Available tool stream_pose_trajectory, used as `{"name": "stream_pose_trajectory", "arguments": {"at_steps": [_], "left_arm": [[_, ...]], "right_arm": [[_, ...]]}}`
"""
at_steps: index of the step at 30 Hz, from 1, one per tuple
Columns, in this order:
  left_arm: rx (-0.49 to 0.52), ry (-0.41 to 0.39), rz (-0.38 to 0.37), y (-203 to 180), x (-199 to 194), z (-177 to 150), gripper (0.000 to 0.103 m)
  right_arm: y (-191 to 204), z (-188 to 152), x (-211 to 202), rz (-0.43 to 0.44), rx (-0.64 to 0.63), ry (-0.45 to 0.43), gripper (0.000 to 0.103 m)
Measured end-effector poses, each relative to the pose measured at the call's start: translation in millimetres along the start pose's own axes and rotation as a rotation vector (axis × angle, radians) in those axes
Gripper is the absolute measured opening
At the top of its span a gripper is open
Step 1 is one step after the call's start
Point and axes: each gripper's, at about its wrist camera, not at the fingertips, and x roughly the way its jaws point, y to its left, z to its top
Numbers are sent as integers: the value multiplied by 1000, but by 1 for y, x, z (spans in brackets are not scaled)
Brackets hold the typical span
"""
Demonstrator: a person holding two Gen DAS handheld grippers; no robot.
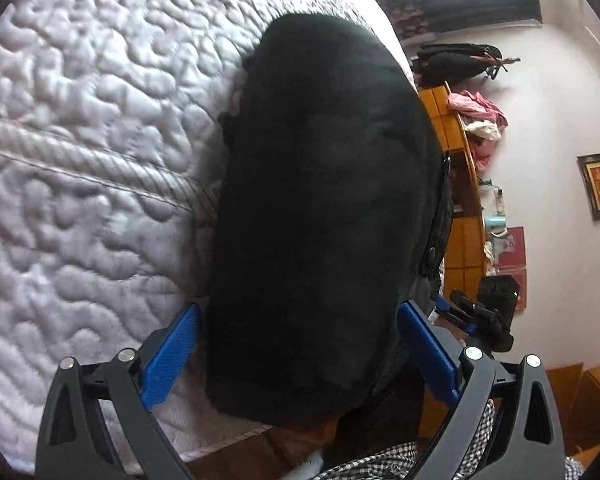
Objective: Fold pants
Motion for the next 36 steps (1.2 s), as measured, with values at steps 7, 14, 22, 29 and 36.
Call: {"name": "stream_pose_trajectory", "arguments": {"at_steps": [7,14,22,29,36], "left_arm": [[-4,4,11,-3,15,0,80],[-9,-36,3,-2,0,-4,51],[-30,-44,26,-3,6,-3,57],[-51,-48,62,-18,30,5,77],[-24,-61,46,-30,20,4,46]], "right_arm": [[-13,2,8,-2,34,22,75],[-23,3,7,13,41,32,80],[-35,4,31,102,84,86,86],[-41,5,44,206,111,91,81],[-32,0,38,232,73,68,45]]}}
